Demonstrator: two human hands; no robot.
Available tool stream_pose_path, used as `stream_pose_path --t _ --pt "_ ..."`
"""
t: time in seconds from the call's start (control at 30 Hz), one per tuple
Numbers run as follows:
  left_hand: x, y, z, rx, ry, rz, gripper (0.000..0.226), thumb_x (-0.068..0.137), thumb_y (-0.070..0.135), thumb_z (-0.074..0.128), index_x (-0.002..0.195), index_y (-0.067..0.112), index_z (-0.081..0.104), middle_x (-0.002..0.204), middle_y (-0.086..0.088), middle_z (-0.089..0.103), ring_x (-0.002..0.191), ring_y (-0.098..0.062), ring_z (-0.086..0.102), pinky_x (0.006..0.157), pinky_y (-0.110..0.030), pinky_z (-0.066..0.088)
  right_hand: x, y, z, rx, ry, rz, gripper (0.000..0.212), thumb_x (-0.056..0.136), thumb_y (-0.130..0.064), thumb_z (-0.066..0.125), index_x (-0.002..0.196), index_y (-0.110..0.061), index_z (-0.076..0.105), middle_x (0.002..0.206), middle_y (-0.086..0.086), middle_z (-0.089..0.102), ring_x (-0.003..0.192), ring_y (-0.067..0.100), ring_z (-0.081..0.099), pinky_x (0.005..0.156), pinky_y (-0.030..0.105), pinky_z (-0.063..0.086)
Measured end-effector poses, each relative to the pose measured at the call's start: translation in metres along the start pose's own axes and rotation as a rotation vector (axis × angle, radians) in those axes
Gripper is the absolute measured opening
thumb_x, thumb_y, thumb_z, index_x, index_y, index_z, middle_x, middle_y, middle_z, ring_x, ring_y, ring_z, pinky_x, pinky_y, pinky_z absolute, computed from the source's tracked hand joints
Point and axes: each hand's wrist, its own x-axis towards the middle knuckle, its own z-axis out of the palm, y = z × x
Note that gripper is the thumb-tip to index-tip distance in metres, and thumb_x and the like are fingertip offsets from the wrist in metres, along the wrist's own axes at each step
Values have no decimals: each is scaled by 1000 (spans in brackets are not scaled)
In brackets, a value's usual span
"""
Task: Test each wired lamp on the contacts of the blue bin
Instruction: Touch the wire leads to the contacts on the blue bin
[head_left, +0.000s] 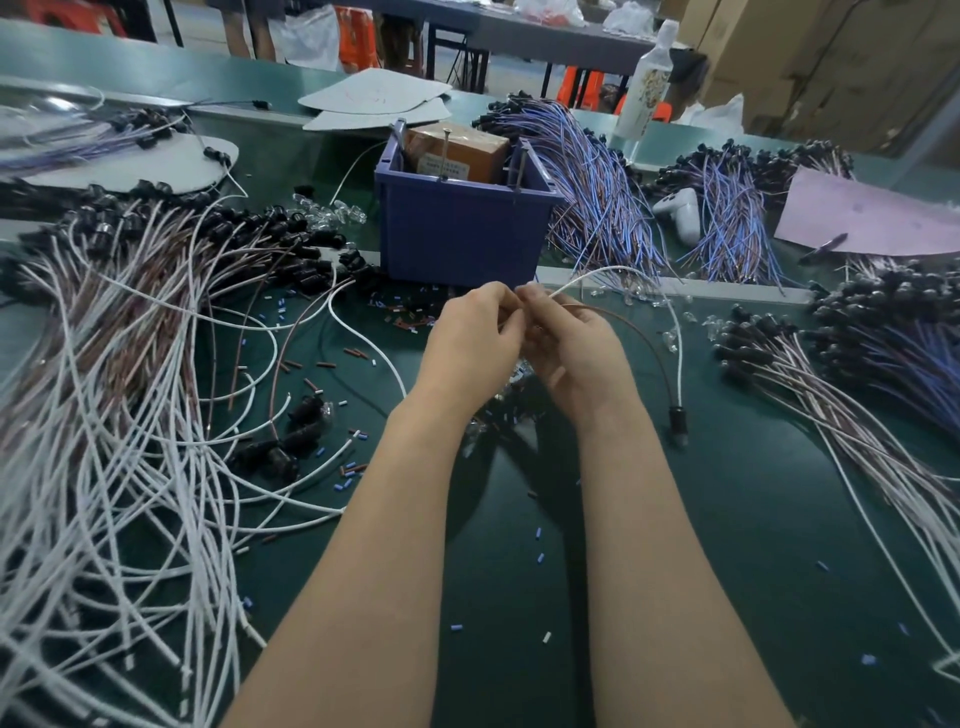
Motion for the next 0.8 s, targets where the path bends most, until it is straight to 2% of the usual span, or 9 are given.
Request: stream_pose_path --t 0.1,0.23,0.33,0.43,0.53,0.63,0.7,0.8 --pt "0 -1 1 9 10 -2 18 94 23 55 98 9 66 90 -6 71 85 -22 65 80 -36 52 -2 0 0 -89 9 -27 19 95 -7 53 79 -2 60 57 -1 67 50 6 62 51 17 51" --pt "-1 -1 2 13 -18 15 17 94 27 56 95 12 64 80 -2 70 77 -19 64 74 -33 51 3 1 -7 -290 200 -152 27 93 -18 60 68 -9 63 53 -4 58 48 5 49 48 15 40" --pt "-1 0 2 20 -32 32 15 94 28 57 92 14 63 76 0 68 71 -16 60 74 -33 51 6 1 -9 -129 344 -195 29 92 -20 61 64 -11 62 47 -9 50 48 5 41 48 16 36" --pt "-1 1 2 10 -47 33 16 94 28 57 92 13 64 76 0 67 75 -18 62 76 -33 51 7 -1 -12 66 424 -189 29 93 -22 60 67 -11 62 47 -10 50 43 2 41 45 15 35" --pt "-1 0 2 -5 -17 16 17 94 27 56 93 12 63 78 -1 69 76 -19 64 74 -33 51 7 -2 -14 25 288 -79 23 93 -26 59 75 -11 61 52 -7 54 44 4 46 45 15 40" --pt "1 -1 0 -46 38 0 15 94 23 56 92 11 64 82 -3 70 78 -19 65 77 -35 52 4 0 -8 -63 45 20 13 93 -12 58 80 -9 60 60 -1 60 49 7 51 51 17 45" --pt "1 -1 1 -59 37 -1 15 94 23 56 93 11 65 84 -3 69 80 -18 66 79 -34 53 4 0 -5 -41 38 20 15 92 -6 57 79 -6 62 59 0 61 48 6 51 51 16 46" --pt "0 0 3 -49 9 13 16 93 25 57 92 12 65 77 2 67 76 -16 65 74 -29 51 5 -2 -8 23 156 -35 14 91 -7 60 77 -6 61 52 -5 58 43 2 48 45 12 43"
